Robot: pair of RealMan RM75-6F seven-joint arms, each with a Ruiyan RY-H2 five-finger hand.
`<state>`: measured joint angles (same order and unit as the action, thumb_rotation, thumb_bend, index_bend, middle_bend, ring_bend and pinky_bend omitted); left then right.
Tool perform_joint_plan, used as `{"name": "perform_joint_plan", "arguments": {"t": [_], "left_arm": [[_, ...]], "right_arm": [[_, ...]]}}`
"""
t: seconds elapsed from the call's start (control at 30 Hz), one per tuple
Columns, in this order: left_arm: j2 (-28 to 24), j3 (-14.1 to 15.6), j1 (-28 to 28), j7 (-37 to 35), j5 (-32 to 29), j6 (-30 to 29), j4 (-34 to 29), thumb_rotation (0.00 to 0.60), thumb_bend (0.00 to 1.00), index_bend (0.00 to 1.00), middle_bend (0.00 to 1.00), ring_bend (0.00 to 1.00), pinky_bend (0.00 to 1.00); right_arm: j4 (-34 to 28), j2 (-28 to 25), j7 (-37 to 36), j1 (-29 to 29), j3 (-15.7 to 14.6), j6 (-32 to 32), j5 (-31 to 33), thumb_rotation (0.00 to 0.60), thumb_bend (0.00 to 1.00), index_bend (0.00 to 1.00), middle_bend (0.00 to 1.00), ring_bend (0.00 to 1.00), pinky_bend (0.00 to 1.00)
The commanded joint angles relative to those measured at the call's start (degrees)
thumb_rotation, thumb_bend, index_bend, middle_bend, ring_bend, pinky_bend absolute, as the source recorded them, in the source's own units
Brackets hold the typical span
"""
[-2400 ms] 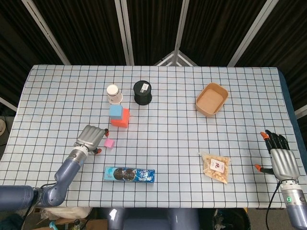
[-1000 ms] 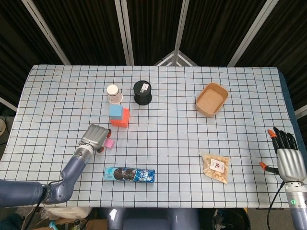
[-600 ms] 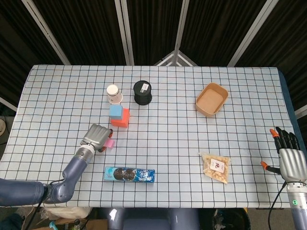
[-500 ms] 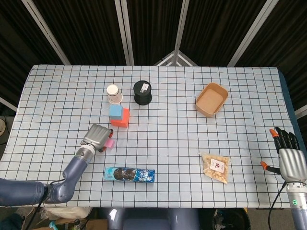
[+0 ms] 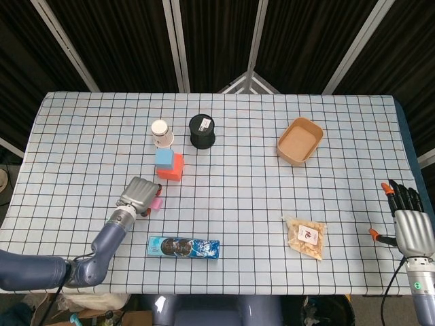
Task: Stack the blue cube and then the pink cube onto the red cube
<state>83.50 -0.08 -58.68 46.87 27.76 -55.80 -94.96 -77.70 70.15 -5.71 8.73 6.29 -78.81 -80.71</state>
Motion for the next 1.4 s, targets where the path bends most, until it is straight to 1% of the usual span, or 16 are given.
{"name": "perform_joint_plan", "arguments": {"t": [0.03, 0.9, 1.07, 1.4], "left_arm": [[0.2, 0.1, -0.1, 0.0, 0.0, 0.2, 0.4, 0.600, 0.31, 0.36, 0.85, 0.69, 0.74], [1.0, 0.4, -0.1, 0.2, 0.7, 0.1, 1.7, 0.600, 0.31, 0.41, 0.85, 0.69, 0.74], [1.0, 0.5, -0.2, 0.4, 0.7, 0.1, 1.7, 0.600, 0.35, 0.41, 0.85, 0.69, 0.74], [1.0, 0.4, -0.3, 0.7, 0.6, -0.2, 1.3, 0.600, 0.36, 0.44, 0.85, 0.69, 0.74]], "right_arm": [[0.1, 0.1, -0.1, 0.1, 0.0, 0.2, 0.1, 0.600, 0.09, 0.01, 0.04, 0.03, 0.04], [1.3, 0.8, -0.2, 1.1, -0.2, 3.2, 1.0, 0.600, 0.09, 0.01, 0.04, 0.03, 0.04], [1.3, 0.8, -0.2, 1.2, -0.2, 3.3, 1.0, 0.600, 0.09, 0.01, 0.04, 0.03, 0.04], [1.4, 0.8, -0.4, 1.2, -0.2, 3.4, 1.0, 0.600, 0.09, 0.01, 0.04, 0.03, 0.04]]}}
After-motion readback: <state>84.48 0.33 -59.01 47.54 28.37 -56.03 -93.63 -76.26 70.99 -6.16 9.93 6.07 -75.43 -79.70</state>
